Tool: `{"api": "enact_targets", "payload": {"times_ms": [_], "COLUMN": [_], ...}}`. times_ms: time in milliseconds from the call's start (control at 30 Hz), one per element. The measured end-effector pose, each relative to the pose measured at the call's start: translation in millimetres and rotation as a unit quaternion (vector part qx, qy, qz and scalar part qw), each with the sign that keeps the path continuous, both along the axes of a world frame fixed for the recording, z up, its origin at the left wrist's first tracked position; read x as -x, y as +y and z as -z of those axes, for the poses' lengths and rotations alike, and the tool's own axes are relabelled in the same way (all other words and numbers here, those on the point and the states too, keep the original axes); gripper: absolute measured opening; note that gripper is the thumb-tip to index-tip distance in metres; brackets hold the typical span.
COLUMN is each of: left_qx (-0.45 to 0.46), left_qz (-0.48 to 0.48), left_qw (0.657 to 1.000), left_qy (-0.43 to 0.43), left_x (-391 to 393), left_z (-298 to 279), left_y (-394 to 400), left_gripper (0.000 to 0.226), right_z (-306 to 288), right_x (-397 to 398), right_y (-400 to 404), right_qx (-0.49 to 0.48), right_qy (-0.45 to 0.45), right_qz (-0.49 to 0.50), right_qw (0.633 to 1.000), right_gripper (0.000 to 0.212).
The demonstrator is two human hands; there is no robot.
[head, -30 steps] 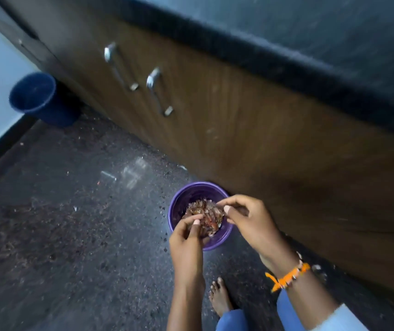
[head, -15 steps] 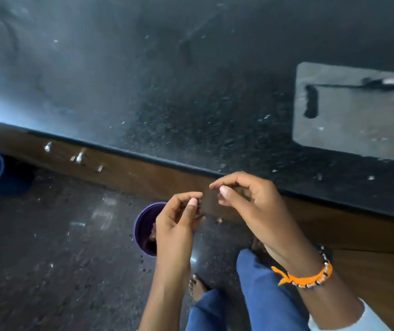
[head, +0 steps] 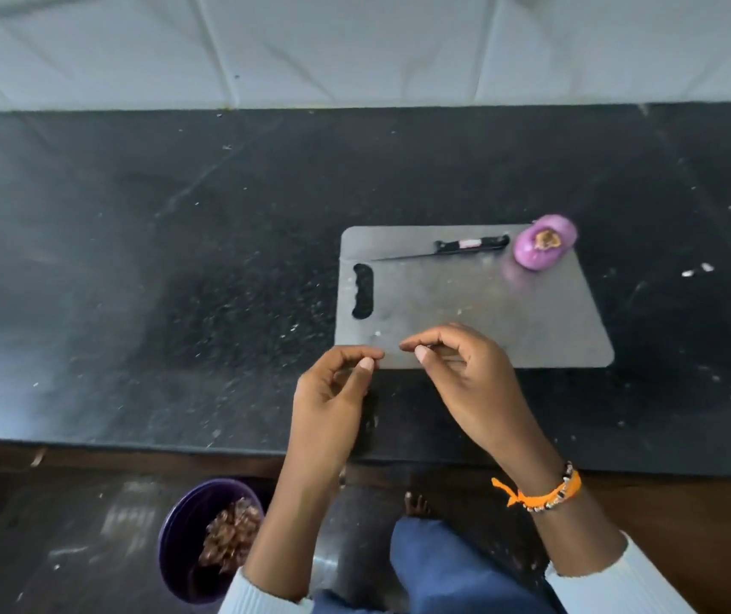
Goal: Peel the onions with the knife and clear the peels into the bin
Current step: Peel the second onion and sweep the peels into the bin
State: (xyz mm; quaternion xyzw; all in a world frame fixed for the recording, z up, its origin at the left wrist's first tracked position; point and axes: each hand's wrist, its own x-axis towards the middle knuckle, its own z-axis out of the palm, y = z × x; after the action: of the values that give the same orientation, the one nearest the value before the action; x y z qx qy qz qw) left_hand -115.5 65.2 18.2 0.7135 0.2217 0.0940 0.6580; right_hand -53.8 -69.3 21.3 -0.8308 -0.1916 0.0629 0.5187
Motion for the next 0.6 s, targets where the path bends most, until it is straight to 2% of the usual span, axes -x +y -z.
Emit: {"api": "enact_targets", "payload": {"times_ms": [67,100,133,167,200,233,300,367,433,500,600], "left_qx": [-0.068,-0.144,-0.248,-0.354,-0.433,-0.472,-0.48,-0.493,-0.504,-0.496,-0.469], "left_qz": [0.015,0.022,0.033,0.041,0.047,0.058,0.093,0.105,0.108,0.131,0.166], "left_qw": [0.998,0.989,0.968,0.934,0.9,0.877,0.856,0.837,0.826,0.829,0.846], "left_qy": [-0.005,-0.011,-0.006,0.009,0.029,0.069,0.168,0.211,0.228,0.223,0.194], "left_x": [-14.5,-19.1,-23.4,-26.6,-28.8,-30.6,-35.1,-39.1,-43.7,-45.0,-43.6], "left_z": [9.7,16.6,24.8,32.6,39.5,42.0,43.0,43.6,45.2,46.5,45.2], "left_y": [-12.7,-18.3,-23.6,-28.7,-33.2,-36.9,-39.3,-38.6,-38.0,-39.9,-43.6], "left_gripper": [0.021,0.019,0.018,0.027,0.04,0.05,0.066,0.074,0.074,0.075,0.082], "right_z": [9.6,15.7,21.6,26.9,30.6,35.8,44.7,45.1,45.9,48.6,49.3], "right_x": [-18.8,-26.3,-33.3,-39.7,-45.1,-49.4,-56.6,-61.6,-65.1,-64.1,-57.8], "right_y": [-20.4,-28.4,-35.5,-41.2,-45.3,-48.5,-52.7,-52.5,-50.8,-49.5,-51.4], "right_qx": [0.124,0.205,0.286,0.363,0.421,0.457,0.487,0.485,0.477,0.453,0.425], "right_qy": [-0.079,-0.107,-0.114,-0.097,-0.071,-0.051,-0.051,-0.08,-0.106,-0.126,-0.157], "right_qz": [0.023,0.034,0.038,0.034,0.028,0.02,0.001,-0.029,-0.078,-0.117,-0.101], "right_qw": [0.989,0.972,0.951,0.926,0.904,0.888,0.872,0.871,0.869,0.875,0.886], "right_gripper": [0.021,0.031,0.044,0.057,0.068,0.074,0.081,0.083,0.082,0.081,0.072]}}
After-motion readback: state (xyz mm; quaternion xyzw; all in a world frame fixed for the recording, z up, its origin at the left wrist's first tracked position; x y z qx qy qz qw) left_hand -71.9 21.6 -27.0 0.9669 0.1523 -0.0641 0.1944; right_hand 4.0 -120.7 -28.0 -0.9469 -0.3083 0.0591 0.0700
